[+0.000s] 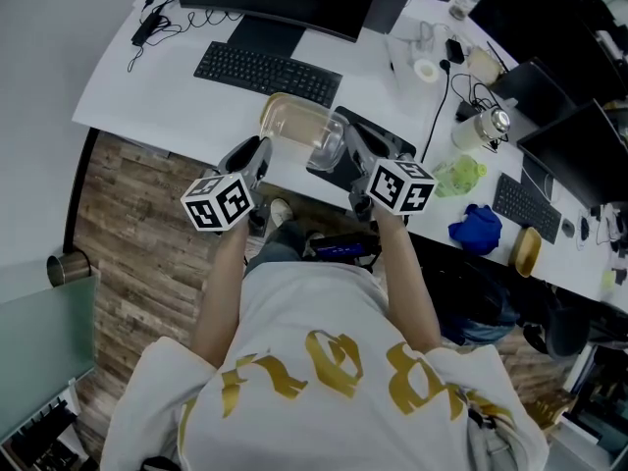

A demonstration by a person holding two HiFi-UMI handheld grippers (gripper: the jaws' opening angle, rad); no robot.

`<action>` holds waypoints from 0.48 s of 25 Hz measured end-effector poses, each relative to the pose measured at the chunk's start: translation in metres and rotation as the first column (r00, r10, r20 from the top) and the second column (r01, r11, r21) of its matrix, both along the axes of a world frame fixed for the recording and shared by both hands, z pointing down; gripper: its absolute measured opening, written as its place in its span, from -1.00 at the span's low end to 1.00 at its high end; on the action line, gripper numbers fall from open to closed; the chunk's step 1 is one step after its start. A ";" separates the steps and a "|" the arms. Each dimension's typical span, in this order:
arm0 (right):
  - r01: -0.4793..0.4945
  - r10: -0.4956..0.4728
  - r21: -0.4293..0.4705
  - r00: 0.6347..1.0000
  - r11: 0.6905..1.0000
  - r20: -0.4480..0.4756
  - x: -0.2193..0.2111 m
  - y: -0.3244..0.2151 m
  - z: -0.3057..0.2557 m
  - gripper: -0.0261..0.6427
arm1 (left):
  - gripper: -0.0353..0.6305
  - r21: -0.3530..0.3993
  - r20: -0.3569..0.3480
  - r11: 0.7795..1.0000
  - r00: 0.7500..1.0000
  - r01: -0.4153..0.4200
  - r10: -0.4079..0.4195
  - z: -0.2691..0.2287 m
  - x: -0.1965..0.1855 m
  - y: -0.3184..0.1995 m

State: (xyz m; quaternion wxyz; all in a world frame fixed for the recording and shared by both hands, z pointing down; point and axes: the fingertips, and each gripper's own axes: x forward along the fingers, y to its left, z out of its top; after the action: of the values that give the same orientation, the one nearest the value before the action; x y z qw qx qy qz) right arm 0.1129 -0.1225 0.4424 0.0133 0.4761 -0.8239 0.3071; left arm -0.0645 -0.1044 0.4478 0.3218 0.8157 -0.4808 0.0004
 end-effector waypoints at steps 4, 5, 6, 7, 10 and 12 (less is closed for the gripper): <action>0.000 0.000 -0.006 1.000 1.000 -0.009 -0.001 0.001 0.002 -0.79 | -0.63 -0.004 0.000 1.000 1.000 -0.001 0.001 0.002 -0.001 0.001; 0.000 0.000 -0.009 1.000 1.000 -0.012 -0.002 0.001 0.003 -0.79 | -0.63 -0.004 0.000 1.000 1.000 -0.001 0.001 0.002 -0.001 0.001; -0.001 0.000 -0.012 1.000 1.000 -0.016 -0.002 0.001 0.003 -0.79 | -0.63 -0.004 -0.001 1.000 1.000 -0.001 0.001 0.002 -0.002 0.001; -0.001 0.001 -0.014 1.000 1.000 -0.017 -0.002 0.001 0.004 -0.79 | -0.63 -0.004 -0.003 1.000 1.000 -0.002 0.002 0.002 -0.002 0.001; -0.007 0.006 -0.018 1.000 1.000 -0.009 -0.001 0.003 0.004 -0.79 | -0.63 -0.004 -0.006 1.000 1.000 -0.007 0.007 0.002 -0.001 0.000; -0.009 0.009 -0.021 1.000 1.000 -0.008 0.000 0.004 0.005 -0.79 | -0.63 -0.005 -0.005 1.000 1.000 -0.010 0.010 0.002 0.000 0.000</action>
State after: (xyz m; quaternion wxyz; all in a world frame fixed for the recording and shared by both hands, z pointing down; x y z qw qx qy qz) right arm 0.1127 -0.1186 0.4471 0.0202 0.4808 -0.8185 0.3138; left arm -0.0647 -0.1040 0.4499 0.3249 0.8174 -0.4757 0.0011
